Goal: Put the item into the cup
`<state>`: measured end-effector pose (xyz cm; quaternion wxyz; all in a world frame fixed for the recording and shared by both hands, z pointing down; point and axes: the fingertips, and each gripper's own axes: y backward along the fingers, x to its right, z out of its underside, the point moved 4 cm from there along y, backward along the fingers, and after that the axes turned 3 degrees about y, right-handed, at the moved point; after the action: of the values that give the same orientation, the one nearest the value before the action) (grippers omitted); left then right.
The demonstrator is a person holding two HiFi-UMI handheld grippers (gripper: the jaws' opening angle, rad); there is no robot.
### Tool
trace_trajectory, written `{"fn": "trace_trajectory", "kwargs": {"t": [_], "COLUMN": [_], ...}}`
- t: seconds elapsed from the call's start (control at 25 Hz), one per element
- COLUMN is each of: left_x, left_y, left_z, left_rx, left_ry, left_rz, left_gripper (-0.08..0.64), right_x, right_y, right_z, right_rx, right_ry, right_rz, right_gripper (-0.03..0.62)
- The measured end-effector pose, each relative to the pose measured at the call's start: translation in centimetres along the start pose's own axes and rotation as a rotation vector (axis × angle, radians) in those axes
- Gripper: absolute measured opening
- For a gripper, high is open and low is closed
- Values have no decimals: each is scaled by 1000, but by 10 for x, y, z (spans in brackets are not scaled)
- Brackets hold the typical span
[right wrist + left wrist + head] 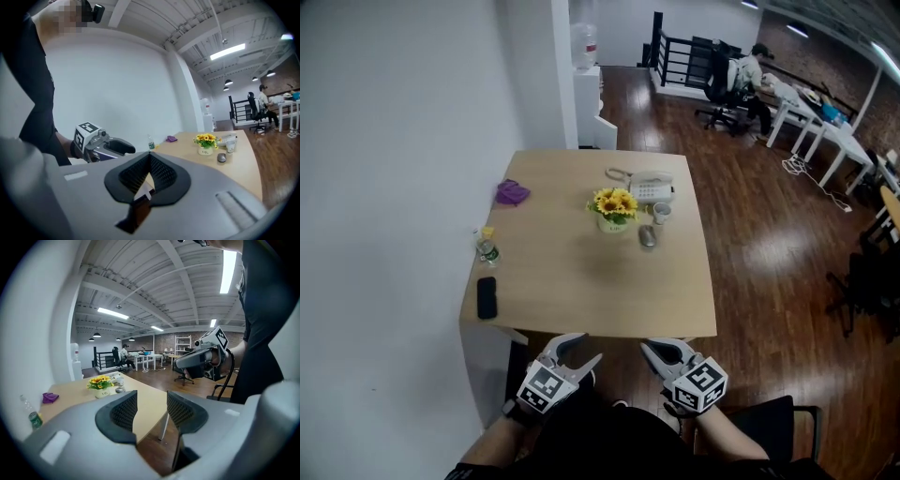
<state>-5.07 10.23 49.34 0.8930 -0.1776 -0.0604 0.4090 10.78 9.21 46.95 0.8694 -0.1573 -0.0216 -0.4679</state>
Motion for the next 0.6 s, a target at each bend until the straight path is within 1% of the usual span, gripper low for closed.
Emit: {"fn": "trace_trajectory", "kwargs": {"t": [0.2,0.44,0.6], "left_x": [24,33,33], "left_y": [12,15,21], "left_z": [-1,-9,-7], "left_rx": [-14,3,2], "left_ry": [-2,-31,-41], "left_rz": [-10,7,12], "left_gripper": [192,192,192], "right_x": [-9,-17,-24], "right_y": [25,39,42], "right_z": [-2,-7,-13], "right_rx": [27,64,78], "right_ry": [-15,-5,-1], "right_rz": [1,23,41], "right_gripper": [8,8,8]}}
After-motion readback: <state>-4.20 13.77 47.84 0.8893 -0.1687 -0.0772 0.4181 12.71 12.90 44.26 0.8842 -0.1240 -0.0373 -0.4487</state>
